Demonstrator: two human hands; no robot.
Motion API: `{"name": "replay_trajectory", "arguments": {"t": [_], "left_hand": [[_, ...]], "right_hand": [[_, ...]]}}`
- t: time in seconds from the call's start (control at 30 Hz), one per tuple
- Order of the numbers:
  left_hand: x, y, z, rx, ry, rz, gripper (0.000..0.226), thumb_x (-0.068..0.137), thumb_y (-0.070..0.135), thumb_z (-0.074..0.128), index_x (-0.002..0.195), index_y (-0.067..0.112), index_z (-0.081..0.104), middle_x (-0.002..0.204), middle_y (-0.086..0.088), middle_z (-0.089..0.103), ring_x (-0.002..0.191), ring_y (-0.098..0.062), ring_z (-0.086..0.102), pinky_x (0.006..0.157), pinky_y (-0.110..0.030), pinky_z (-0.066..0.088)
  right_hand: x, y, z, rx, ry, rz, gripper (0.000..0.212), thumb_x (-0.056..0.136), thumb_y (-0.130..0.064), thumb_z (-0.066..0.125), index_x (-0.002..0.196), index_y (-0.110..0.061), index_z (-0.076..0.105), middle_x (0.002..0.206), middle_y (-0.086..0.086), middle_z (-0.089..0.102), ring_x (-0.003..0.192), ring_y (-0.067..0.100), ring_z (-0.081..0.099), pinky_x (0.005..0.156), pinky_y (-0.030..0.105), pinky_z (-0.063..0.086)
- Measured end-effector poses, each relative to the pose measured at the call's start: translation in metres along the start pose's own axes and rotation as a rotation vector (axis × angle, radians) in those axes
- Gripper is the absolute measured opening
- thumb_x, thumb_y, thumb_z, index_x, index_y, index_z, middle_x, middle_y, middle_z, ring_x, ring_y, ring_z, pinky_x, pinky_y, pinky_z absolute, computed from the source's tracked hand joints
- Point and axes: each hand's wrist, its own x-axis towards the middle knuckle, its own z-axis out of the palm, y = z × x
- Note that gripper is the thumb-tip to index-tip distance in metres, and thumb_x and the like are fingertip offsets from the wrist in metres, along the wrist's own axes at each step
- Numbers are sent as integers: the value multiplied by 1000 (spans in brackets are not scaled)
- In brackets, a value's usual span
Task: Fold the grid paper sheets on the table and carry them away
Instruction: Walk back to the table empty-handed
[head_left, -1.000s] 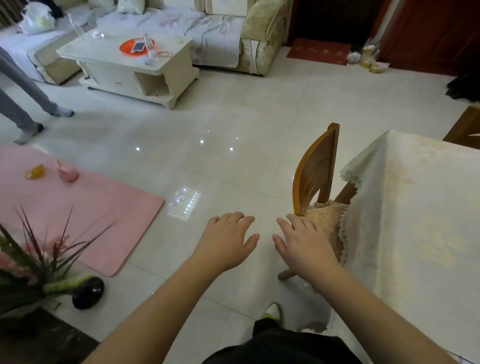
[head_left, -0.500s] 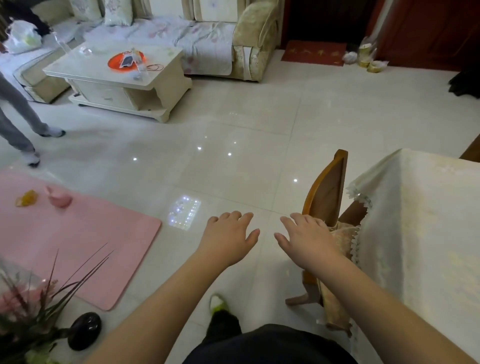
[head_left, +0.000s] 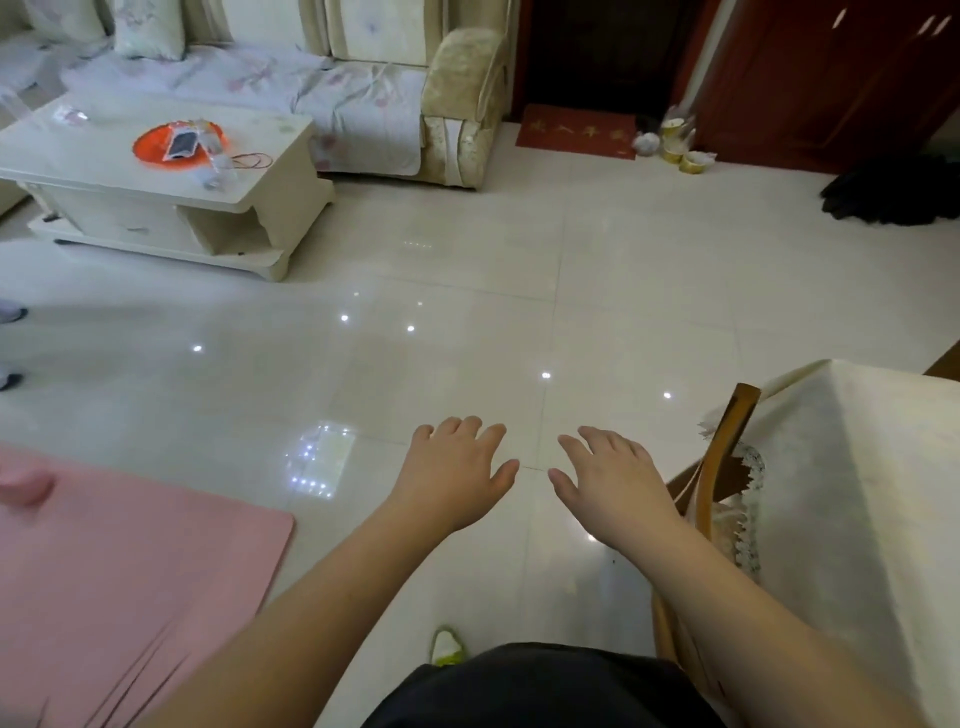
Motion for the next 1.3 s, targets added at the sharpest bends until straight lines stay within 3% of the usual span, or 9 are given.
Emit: {"name": "replay_trajectory", "arguments": {"t": [0.3, 0.77, 0.93, 1.07, 1.23, 1.3], "left_hand": [[90, -10, -15, 78, -20, 127, 57, 100, 54, 23, 149, 26, 29, 153, -1, 36, 140, -23, 32, 113, -48, 25], [307, 25, -64, 206, -113, 241, 59, 101, 53, 21, 153, 24, 20, 159, -6, 24, 146, -26, 22, 117, -51, 19], [372, 39, -87, 198, -72, 258, 60, 101, 54, 20, 154, 25, 18, 161, -4, 22, 147, -25, 20, 117, -49, 21], [423, 45, -95, 197, -63, 304, 60, 101, 54, 20, 154, 26, 19, 160, -3, 24, 146, -24, 22, 116, -47, 22], [503, 54, -102, 190, -56, 407, 60, 101, 54, 20, 154, 27, 19, 159, -2, 26, 145, -23, 24, 115, -46, 23], [538, 56, -108, 184, -37, 455, 60, 101, 54, 20, 154, 28, 19, 158, -2, 28, 145, -22, 25, 114, -45, 24]], "right_hand": [[62, 14, -20, 78, 65, 112, 55, 102, -47, 30, 151, -22, 30, 158, 5, 29, 144, 23, 27, 117, 38, 16], [217, 132, -51, 220, 145, 275, 58, 102, -47, 26, 155, -24, 16, 159, 1, 25, 146, 20, 21, 120, 41, 8], [266, 167, -69, 206, 205, 292, 55, 97, -42, 45, 147, -19, 41, 149, 7, 45, 138, 27, 39, 117, 46, 20], [301, 189, -79, 192, 282, 378, 42, 87, -39, 52, 118, -15, 68, 122, 11, 66, 115, 31, 61, 101, 50, 43], [352, 218, -90, 169, 256, 455, 42, 78, -36, 73, 114, -14, 70, 118, 11, 68, 107, 31, 65, 95, 49, 49], [378, 230, -96, 161, 251, 499, 42, 79, -36, 71, 115, -14, 70, 116, 11, 69, 104, 31, 66, 93, 48, 51]]}}
